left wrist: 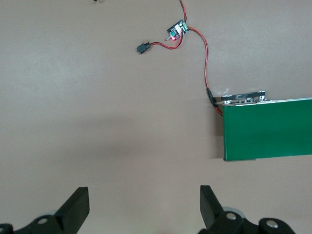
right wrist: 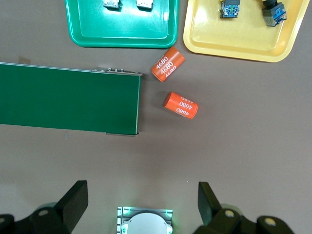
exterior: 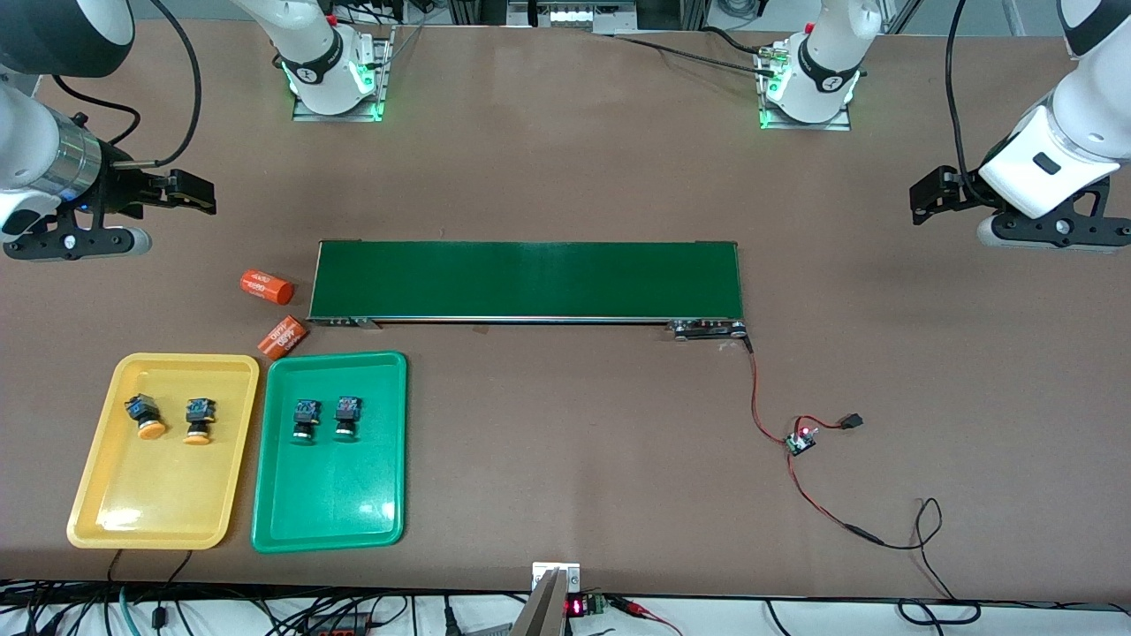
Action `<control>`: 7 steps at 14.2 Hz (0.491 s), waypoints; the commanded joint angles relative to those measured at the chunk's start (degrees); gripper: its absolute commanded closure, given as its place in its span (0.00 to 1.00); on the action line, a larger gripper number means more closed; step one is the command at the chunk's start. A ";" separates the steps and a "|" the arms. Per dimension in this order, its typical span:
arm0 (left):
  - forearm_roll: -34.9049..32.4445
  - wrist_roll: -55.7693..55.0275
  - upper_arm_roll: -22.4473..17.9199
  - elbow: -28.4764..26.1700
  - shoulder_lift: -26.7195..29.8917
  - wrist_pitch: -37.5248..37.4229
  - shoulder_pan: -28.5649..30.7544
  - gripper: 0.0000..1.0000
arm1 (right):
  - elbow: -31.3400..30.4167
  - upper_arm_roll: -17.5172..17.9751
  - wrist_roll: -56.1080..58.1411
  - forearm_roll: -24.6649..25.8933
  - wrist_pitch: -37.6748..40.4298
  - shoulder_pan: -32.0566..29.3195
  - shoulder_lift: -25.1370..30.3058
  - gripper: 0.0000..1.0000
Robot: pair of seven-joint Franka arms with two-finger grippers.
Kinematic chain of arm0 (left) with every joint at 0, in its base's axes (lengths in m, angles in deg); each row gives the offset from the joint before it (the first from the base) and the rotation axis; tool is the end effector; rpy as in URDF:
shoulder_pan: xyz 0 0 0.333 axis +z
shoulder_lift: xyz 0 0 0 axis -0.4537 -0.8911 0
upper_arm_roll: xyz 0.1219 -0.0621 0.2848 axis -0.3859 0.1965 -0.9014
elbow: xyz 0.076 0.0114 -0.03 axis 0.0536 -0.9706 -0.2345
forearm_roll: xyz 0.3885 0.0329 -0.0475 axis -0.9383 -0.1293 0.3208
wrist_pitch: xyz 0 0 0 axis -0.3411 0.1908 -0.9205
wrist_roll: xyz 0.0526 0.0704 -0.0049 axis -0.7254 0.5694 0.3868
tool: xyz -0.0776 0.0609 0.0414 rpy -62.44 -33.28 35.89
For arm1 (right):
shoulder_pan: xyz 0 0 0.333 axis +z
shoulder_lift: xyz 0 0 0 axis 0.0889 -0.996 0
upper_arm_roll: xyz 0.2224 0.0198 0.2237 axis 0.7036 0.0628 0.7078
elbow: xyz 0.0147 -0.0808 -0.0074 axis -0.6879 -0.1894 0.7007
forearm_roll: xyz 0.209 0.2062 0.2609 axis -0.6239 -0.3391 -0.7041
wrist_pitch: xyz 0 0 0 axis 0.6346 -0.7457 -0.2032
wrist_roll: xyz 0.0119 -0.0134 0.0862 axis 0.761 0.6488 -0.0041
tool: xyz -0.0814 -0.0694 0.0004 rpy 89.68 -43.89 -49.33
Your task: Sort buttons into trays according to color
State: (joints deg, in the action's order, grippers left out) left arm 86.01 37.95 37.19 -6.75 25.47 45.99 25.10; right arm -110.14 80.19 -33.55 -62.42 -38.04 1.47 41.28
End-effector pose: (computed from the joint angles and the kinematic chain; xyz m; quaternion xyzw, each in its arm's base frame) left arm 0.5479 -0.0541 0.5884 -0.9978 0.0379 0.0432 0.0317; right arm 0.5543 0.0370 0.5524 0.9925 0.0427 -0.1128 0.0188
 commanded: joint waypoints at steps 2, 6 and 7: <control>0.56 -0.07 0.26 0.60 0.46 -1.21 0.04 0.00 | -1.06 -0.59 -0.76 -1.44 -2.56 0.72 0.68 0.00; 0.56 -0.07 0.26 0.60 0.46 -1.12 0.04 0.00 | -1.15 -0.59 -1.02 -3.99 -4.07 0.55 0.51 0.00; 0.56 -0.16 0.26 0.60 0.46 -1.12 0.04 0.00 | -1.15 -0.59 -1.02 -3.99 -4.07 0.55 0.51 0.00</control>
State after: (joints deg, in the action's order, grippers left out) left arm 86.01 37.95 37.33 -6.75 25.47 45.95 25.09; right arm -110.28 80.18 -33.95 -65.34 -41.21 1.51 41.03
